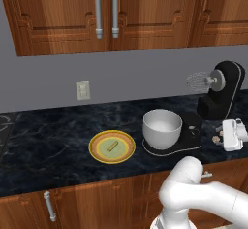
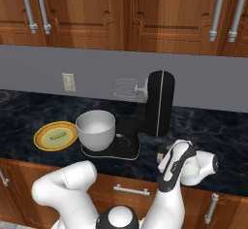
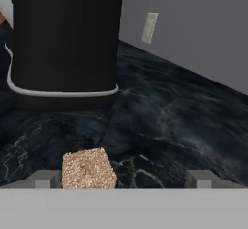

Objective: Add butter and sugar cubes to the stand mixer bowl and then turn on the stand mixer to begin making frosting.

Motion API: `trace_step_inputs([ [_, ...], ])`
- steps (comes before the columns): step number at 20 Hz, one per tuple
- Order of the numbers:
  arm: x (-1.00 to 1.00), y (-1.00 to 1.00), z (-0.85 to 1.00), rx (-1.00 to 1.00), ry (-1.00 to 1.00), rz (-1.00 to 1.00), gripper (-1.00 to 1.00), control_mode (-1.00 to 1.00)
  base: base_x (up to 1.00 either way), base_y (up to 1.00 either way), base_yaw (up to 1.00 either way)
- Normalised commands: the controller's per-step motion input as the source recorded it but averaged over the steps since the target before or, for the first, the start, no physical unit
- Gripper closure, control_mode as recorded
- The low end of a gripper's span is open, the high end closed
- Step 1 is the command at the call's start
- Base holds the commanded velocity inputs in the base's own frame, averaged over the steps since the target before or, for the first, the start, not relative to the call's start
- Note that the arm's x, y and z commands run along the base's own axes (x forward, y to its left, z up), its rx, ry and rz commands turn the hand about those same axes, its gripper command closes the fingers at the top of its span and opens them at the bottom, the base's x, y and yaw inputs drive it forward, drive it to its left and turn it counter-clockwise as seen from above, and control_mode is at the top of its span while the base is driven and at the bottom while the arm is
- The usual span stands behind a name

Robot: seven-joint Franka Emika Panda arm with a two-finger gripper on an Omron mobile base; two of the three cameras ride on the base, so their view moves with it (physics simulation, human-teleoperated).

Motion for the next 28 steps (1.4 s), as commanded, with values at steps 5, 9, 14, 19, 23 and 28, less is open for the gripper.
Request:
trace_step_inputs([
  [5,-0.05,0.00,-0.23,-0.04,0.00,0.00,-1.00,-1.00,0.00,0.00,0.00],
  [9,-0.10,0.00,-0.22,-0.04,0.00,0.00,-1.00,-1.00,0.00,0.00,0.00],
  [14,-0.34,0.05,-0.23,-0.02,0.00,0.00,1.00,-1.00,0.00,0.00,0.00],
  [19,-0.23,0.18,-0.17,-0.01,0.00,0.00,1.00,-1.00,0.00,0.00,0.00],
  [23,0.00,0.12,-0.02,0.00,0.00,0.00,1.00,-1.00,0.00,0.00,0.00],
  [28,-0.28,0.04,0.19,0.00,-0.04,0.00,1.00,-1.00,0.00,0.00,0.00],
])
